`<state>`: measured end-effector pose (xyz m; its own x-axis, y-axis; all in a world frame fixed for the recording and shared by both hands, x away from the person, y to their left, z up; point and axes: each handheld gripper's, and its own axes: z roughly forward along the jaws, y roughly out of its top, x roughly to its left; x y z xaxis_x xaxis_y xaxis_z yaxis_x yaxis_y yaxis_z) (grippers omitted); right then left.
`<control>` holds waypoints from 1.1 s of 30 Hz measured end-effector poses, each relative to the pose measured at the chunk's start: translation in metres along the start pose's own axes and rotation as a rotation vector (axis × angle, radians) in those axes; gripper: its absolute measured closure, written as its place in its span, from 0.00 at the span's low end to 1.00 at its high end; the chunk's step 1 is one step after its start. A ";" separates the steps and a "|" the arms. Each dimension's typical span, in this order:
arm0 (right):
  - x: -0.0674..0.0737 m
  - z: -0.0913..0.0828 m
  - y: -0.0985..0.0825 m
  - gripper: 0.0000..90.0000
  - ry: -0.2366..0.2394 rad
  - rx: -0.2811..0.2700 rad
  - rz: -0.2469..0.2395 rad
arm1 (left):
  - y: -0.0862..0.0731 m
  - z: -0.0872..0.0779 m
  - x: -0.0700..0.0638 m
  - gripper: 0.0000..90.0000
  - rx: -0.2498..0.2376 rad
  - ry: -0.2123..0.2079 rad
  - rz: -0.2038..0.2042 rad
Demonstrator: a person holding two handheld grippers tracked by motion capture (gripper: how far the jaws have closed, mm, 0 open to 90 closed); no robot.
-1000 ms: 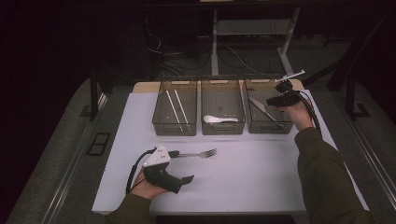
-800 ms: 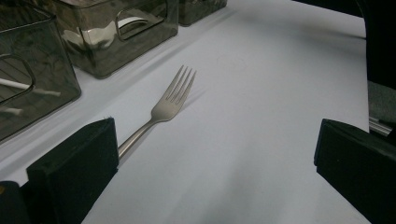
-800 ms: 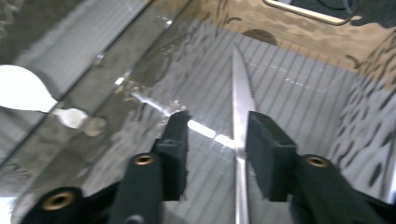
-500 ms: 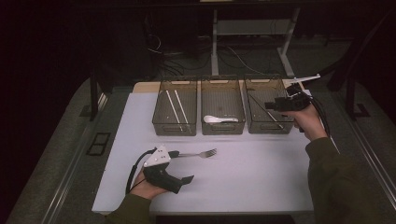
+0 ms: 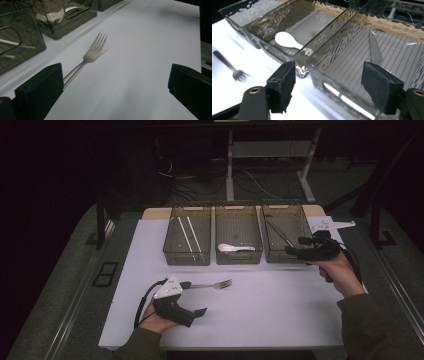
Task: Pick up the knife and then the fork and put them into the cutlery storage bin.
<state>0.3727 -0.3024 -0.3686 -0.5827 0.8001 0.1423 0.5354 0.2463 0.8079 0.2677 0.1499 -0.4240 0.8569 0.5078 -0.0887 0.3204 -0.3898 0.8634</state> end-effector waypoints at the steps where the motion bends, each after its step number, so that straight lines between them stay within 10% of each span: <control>1: 0.003 -0.002 -0.004 0.29 0.003 -0.006 0.003 | 0.000 0.000 0.000 0.00 0.000 0.001 -0.001; 19: 0.044 -0.020 -0.082 0.21 0.023 -0.041 0.003 | 0.001 -0.001 0.001 0.05 0.022 0.023 0.007; 33: 0.057 -0.030 -0.113 0.21 0.053 -0.006 -0.012 | 0.020 0.012 0.037 0.48 0.098 0.053 0.028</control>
<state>0.2607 -0.3012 -0.4342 -0.6210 0.7668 0.1627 0.5244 0.2521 0.8133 0.3112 0.1517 -0.4160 0.8444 0.5345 -0.0363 0.3364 -0.4763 0.8124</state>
